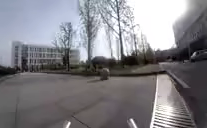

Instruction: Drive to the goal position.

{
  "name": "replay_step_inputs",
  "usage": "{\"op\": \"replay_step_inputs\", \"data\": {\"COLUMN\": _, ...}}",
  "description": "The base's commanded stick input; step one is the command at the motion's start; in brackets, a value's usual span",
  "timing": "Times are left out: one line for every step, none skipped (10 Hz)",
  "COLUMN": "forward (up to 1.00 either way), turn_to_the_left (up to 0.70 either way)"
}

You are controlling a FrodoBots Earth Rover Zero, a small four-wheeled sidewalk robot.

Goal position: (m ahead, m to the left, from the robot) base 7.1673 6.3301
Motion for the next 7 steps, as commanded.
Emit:
{"op": "replay_step_inputs", "data": {"forward": 0.45, "turn_to_the_left": 0.27}}
{"op": "replay_step_inputs", "data": {"forward": 0.45, "turn_to_the_left": 0.27}}
{"op": "replay_step_inputs", "data": {"forward": 0.45, "turn_to_the_left": 0.27}}
{"op": "replay_step_inputs", "data": {"forward": 0.45, "turn_to_the_left": 0.27}}
{"op": "replay_step_inputs", "data": {"forward": 0.45, "turn_to_the_left": 0.27}}
{"op": "replay_step_inputs", "data": {"forward": 0.45, "turn_to_the_left": 0.27}}
{"op": "replay_step_inputs", "data": {"forward": 0.45, "turn_to_the_left": 0.27}}
